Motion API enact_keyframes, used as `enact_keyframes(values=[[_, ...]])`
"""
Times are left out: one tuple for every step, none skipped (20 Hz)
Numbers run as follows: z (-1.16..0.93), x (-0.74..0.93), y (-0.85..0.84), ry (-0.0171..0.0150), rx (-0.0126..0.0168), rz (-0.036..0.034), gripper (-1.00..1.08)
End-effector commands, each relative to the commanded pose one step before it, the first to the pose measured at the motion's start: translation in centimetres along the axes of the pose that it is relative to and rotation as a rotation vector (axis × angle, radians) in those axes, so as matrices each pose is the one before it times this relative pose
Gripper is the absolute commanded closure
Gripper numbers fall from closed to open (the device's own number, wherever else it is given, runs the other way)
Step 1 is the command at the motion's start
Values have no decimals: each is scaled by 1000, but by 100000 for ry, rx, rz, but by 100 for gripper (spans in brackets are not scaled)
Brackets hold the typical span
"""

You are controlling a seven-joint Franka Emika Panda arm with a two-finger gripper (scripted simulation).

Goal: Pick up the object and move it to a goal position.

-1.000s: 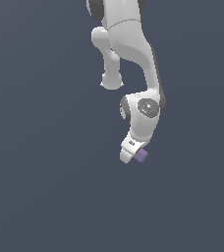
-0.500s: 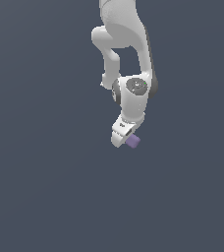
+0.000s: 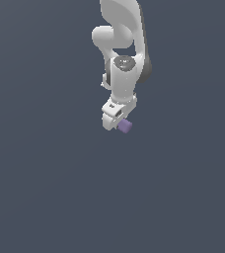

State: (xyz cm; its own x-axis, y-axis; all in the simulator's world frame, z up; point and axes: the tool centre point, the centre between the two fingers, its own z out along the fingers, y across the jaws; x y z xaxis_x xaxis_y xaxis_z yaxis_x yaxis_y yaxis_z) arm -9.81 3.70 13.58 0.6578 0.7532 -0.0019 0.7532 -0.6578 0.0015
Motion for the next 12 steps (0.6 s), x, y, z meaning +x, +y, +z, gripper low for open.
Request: enact_keyframes(values=[[-964, -1450, -388, 37, 12, -4, 108], [-340, -485, -121, 0, 0, 0, 108], [-325, -455, -107, 55, 40, -9, 108], [-298, -416, -100, 0, 0, 0, 108], [-279, -385, -89, 55, 40, -12, 108], [-251, -345, -83, 0, 0, 0, 108], [-228, -311, -73, 0, 0, 0, 108], [-208, -280, -62, 54, 40, -15, 108], [-182, -242, -54, 0, 0, 0, 108], [-159, -208, -44, 0, 0, 0, 108], [-137, -175, -34, 0, 0, 0, 108], [-115, -142, -23, 0, 0, 0, 108]])
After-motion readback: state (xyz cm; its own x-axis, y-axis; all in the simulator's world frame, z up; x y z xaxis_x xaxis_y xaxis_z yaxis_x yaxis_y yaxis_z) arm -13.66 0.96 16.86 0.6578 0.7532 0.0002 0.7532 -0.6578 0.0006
